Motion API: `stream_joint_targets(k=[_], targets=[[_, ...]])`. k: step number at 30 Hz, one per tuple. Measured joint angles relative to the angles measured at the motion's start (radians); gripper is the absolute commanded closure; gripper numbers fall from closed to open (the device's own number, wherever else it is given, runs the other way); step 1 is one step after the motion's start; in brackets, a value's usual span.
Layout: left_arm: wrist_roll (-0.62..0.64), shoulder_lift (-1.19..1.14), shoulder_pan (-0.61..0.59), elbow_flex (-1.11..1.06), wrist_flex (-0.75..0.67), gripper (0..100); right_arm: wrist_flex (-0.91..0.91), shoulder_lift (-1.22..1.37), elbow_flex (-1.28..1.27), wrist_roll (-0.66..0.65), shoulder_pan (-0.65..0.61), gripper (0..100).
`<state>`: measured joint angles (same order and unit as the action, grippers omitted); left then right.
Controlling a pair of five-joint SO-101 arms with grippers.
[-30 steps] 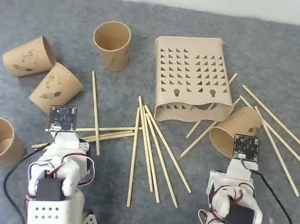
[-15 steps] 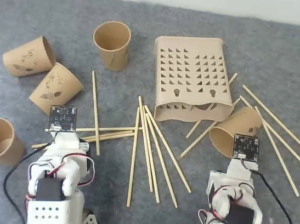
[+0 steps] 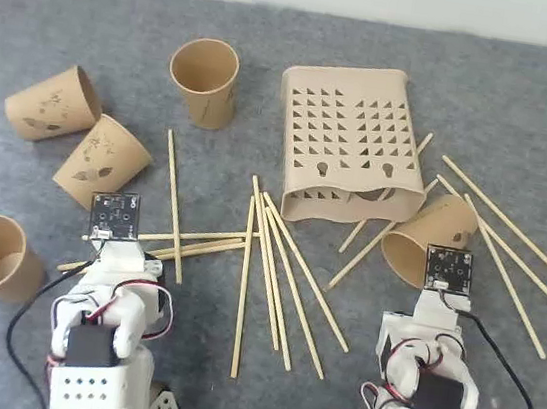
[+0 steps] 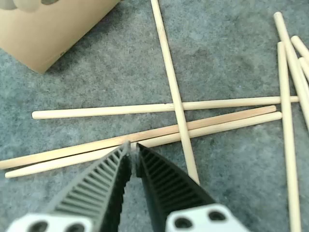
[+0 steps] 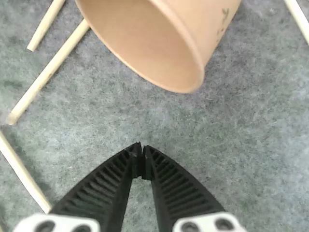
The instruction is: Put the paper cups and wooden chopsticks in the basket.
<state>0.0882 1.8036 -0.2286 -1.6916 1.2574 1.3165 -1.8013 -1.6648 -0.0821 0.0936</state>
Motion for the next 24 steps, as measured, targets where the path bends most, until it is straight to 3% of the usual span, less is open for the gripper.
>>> stream_joint_targets(k=[15,24], targets=[[0.0,0.0,0.0,0.031,-0.012,99,0.0,0.0,0.0,-0.002,0.012,98.9],[-0.002,0.0,-0.002,0.126,-0.015,99,0.0,-0.002,0.095,-0.002,0.301,98.9]])
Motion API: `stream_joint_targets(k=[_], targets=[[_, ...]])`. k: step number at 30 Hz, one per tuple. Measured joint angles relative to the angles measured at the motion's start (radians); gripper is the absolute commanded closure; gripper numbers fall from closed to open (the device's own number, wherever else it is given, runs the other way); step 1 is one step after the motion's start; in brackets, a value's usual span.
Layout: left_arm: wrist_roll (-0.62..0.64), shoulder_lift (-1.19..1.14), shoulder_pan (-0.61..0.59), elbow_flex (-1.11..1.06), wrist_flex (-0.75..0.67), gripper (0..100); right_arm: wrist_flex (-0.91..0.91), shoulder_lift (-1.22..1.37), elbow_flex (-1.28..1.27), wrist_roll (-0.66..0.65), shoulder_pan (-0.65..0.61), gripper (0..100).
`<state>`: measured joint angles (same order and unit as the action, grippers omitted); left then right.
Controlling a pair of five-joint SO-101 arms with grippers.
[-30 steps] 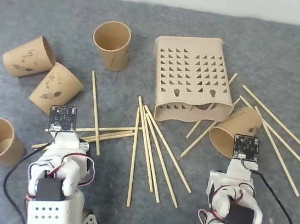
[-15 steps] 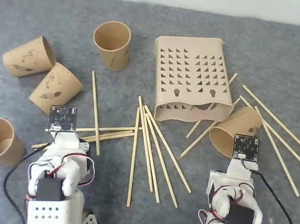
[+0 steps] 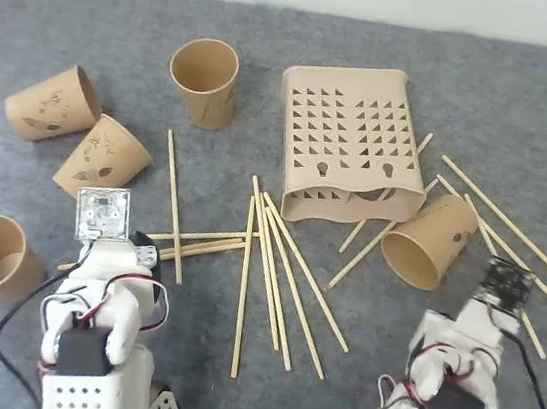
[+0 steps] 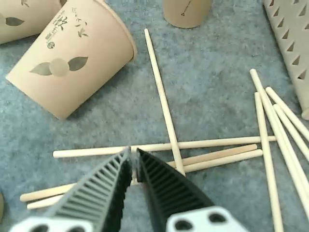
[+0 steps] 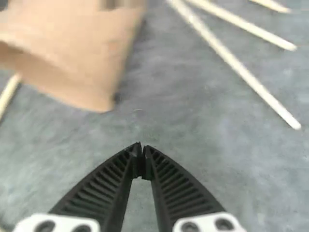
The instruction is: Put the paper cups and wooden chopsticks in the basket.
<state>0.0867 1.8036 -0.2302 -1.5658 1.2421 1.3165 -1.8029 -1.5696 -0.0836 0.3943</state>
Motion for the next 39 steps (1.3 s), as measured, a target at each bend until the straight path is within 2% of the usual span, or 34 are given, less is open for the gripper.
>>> stream_joint_targets(k=[4,8,10,19,28,33,36,39], targets=[[0.0,0.0,0.0,0.005,-0.005,97,0.005,0.002,0.0,0.0,0.012,98.9],[-0.037,0.0,0.009,0.046,-0.078,87,0.006,0.002,0.015,-0.003,-0.026,98.9],[-0.058,0.0,0.032,0.084,-0.094,84,0.0,0.002,0.035,-0.048,-0.026,98.9],[-0.011,-0.028,0.126,0.25,-0.089,86,-0.034,0.0,0.146,-0.037,-0.031,99.0],[0.061,-0.537,0.261,0.543,-0.117,85,-0.058,0.002,0.175,-0.003,-0.084,97.9],[0.144,-0.816,0.405,0.664,-0.135,85,-0.083,0.0,0.149,0.068,-0.072,86.5],[0.178,-0.934,0.479,0.666,-0.224,85,-0.127,0.003,0.106,0.109,-0.023,88.4],[0.183,-1.031,0.512,0.611,-0.381,85,-0.133,0.002,0.103,0.121,-0.006,88.7]])
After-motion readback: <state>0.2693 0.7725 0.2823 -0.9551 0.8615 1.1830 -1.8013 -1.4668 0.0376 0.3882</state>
